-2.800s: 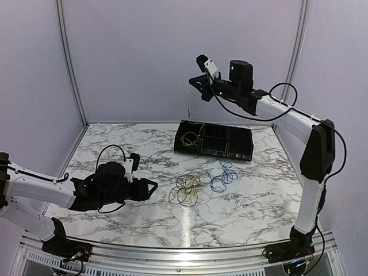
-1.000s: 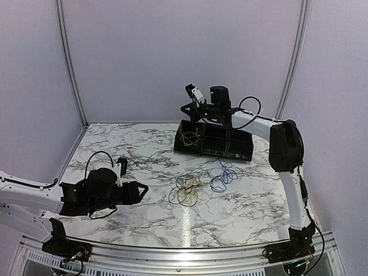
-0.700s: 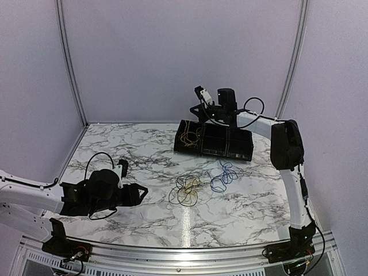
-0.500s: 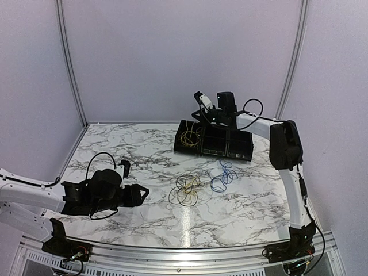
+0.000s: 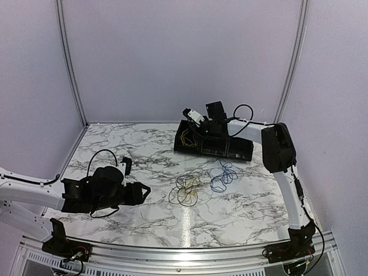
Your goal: Untangle the cables
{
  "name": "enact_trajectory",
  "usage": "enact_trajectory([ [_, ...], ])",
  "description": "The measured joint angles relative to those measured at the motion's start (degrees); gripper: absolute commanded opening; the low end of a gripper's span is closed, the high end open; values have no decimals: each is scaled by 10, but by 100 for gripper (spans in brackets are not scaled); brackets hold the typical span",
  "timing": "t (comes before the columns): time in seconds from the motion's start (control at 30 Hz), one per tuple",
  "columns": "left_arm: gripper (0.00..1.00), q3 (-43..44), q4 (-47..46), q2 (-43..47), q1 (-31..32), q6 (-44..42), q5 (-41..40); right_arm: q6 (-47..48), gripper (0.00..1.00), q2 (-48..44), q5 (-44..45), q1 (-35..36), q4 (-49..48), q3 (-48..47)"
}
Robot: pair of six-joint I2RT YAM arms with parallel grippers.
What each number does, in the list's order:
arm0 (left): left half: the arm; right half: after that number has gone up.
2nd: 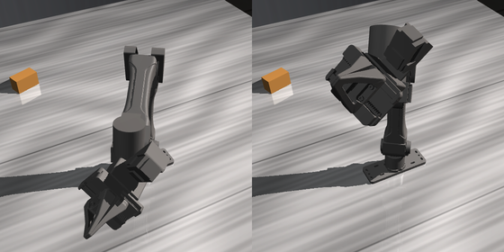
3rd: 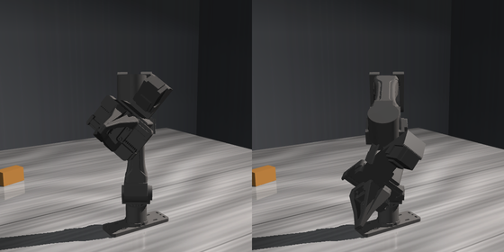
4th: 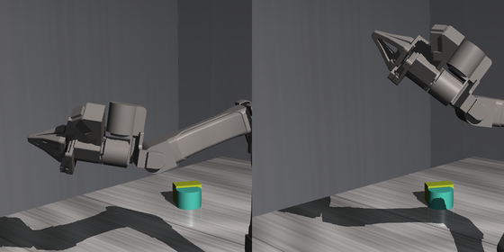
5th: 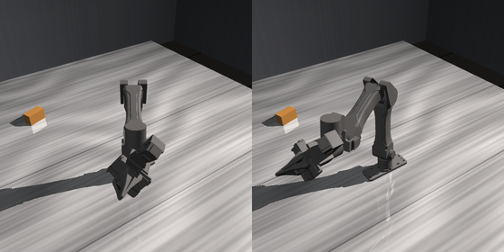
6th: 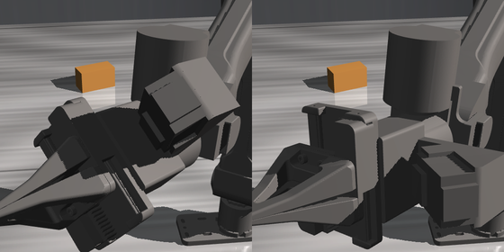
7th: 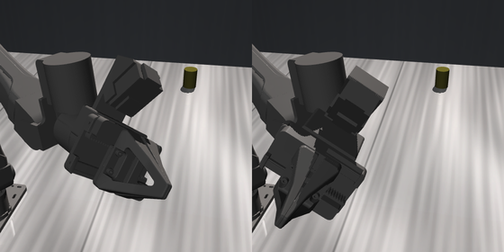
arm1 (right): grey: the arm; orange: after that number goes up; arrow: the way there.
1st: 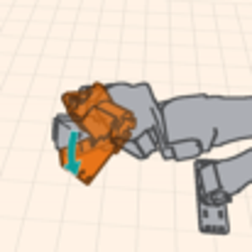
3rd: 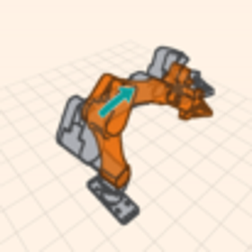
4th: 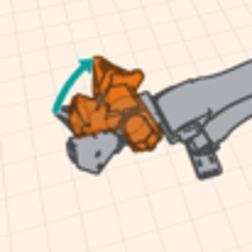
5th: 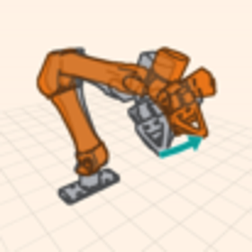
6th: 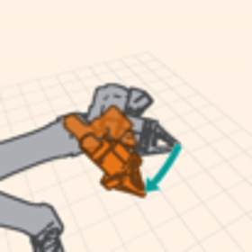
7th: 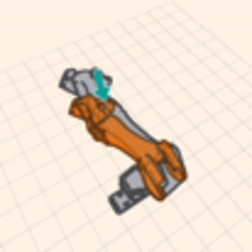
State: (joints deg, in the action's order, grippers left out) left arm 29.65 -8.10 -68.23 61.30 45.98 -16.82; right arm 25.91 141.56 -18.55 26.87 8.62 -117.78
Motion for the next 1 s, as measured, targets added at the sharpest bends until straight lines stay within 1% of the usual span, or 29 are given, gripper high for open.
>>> enact_trajectory([
  [0.07, 59, 6, 8, 0, 0, -2, 0, 14, 0, 0, 15, 6, 1, 0],
  [0.1, 60, 9, 9, 0, 1, -3, 0, 20, 2, 0, 24, 9, 1, 0],
  [0.13, 62, 12, 12, 0, 1, -5, -1, 26, 7, 0, 31, 11, 1, 0],
  [0.17, 75, 15, 14, 0, 1, -10, -2, 33, 18, 0, 40, 13, -1, 2],
  [0.2, 97, 21, 18, 0, 1, -14, -2, 42, 23, 0, 48, 16, -1, 4],
  [0.23, 99, 27, 23, 0, 2, -22, -3, 47, 26, 0, 56, 18, -1, 8],
  [0.4, 99, 81, 52, -4, 3, -55, -11, 82, 34, -8, 77, 29, 5, 27],
  [0.53, 99, 158, 95, -44, 3, -95, -2, 104, 44, -35, 88, 32, 30, 41],
  [0.63, 99, 202, 117, -77, 3, -124, 8, 117, 49, -78, 89, 32, 46, 66],
  [0.73, 99, 211, 131, -99, 3, -148, 7, 130, 52, -133, 88, 32, 59, 89],
  [0.87, 99, 215, 136, -102, 3, -181, -9, 153, 57, -209, 87, 31, 72, 122],
  [1.0, 99, 237, 133, -111, 3, -181, -66, 170, 59, -259, 86, 30, 84, 163],
])
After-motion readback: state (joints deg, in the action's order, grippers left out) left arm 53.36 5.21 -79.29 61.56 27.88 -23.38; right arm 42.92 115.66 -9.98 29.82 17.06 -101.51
